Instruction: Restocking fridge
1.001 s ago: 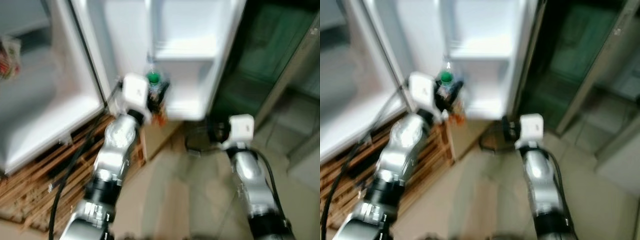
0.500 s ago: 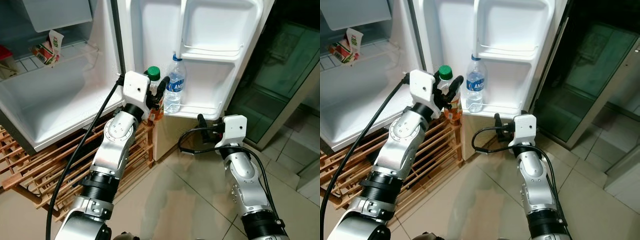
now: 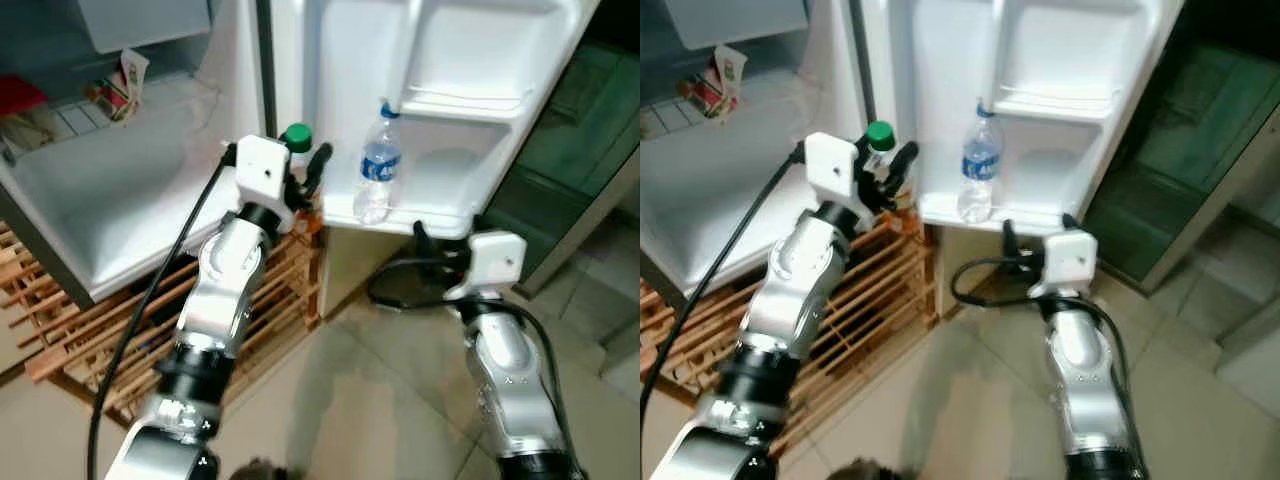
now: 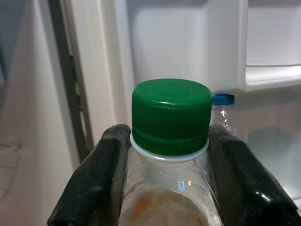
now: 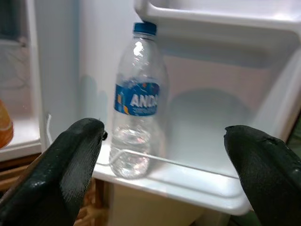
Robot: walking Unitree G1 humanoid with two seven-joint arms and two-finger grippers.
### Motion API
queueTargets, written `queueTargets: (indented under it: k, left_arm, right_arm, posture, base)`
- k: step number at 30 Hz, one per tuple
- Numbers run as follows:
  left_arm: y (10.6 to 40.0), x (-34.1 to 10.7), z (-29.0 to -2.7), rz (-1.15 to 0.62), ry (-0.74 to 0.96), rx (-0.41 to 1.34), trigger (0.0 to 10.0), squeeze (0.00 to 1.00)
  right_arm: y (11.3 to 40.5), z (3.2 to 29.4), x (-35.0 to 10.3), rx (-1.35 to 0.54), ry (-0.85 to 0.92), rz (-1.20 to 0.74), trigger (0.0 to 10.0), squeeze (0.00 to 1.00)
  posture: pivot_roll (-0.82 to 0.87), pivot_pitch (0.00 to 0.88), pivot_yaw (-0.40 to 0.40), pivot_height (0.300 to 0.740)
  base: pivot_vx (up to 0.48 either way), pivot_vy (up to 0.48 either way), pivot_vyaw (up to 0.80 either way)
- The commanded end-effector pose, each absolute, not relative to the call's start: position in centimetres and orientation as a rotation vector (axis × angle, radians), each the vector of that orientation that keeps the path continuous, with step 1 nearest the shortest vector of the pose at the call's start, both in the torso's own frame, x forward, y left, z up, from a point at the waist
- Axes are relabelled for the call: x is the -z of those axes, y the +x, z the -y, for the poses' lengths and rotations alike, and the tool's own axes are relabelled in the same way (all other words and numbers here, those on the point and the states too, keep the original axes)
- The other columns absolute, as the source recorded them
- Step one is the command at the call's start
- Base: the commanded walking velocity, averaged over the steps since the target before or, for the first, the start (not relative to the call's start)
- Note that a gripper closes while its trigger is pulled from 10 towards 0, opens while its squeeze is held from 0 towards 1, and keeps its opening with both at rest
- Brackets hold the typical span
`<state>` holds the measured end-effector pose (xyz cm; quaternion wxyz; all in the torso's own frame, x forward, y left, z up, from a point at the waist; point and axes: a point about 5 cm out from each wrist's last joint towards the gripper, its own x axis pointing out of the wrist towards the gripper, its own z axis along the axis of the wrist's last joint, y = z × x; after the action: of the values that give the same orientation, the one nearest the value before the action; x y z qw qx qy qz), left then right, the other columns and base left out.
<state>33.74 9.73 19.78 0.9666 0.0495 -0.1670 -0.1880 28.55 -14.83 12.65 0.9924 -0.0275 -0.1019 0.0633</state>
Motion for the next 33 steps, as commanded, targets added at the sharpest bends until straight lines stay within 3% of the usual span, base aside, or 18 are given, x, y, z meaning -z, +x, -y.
queueTargets:
  k: [1, 5, 13, 28, 33]
  left_arm:
    - [33.4, -21.9, -8.2, 0.442, 0.118, 0.433, 10.0, 0.0]
    - [33.4, -22.2, -8.1, 0.455, 0.123, 0.436, 10.0, 0.0]
    - [33.4, -21.7, -7.0, 0.427, 0.1, 0.473, 10.0, 0.0]
    - [34.0, -20.7, -6.9, 0.358, 0.084, 0.453, 10.0, 0.0]
    - [34.2, -20.4, -7.1, 0.337, 0.064, 0.445, 10.0, 0.0]
  right_arm:
    - [28.8, 15.3, -12.9, -0.108, -0.068, 0.202, 10.0, 0.0]
    - [28.6, 15.0, -13.2, -0.125, -0.082, 0.205, 10.0, 0.0]
    - [28.6, 14.9, -13.1, -0.124, -0.08, 0.196, 10.0, 0.0]
    - [29.3, 15.4, -12.9, -0.11, -0.075, 0.171, 10.0, 0.0]
    - [29.2, 15.1, -12.7, -0.123, -0.072, 0.161, 10.0, 0.0]
  posture:
    - [-0.08, 0.0, 0.003, 0.74]
    - [-0.08, 0.0, 0.006, 0.74]
    - [-0.08, 0.0, 0.009, 0.74]
    - [-0.09, 0.0, 0.01, 0.74]
    - [-0.09, 0.0, 0.01, 0.74]
  base:
    - [0.0, 0.454, 0.0]
    - [0.135, 0.422, 0.0]
    - [0.0, 0.0, 0.0]
    - [0.29, -0.379, 0.0]
    - [0.0, 0.0, 0.0]
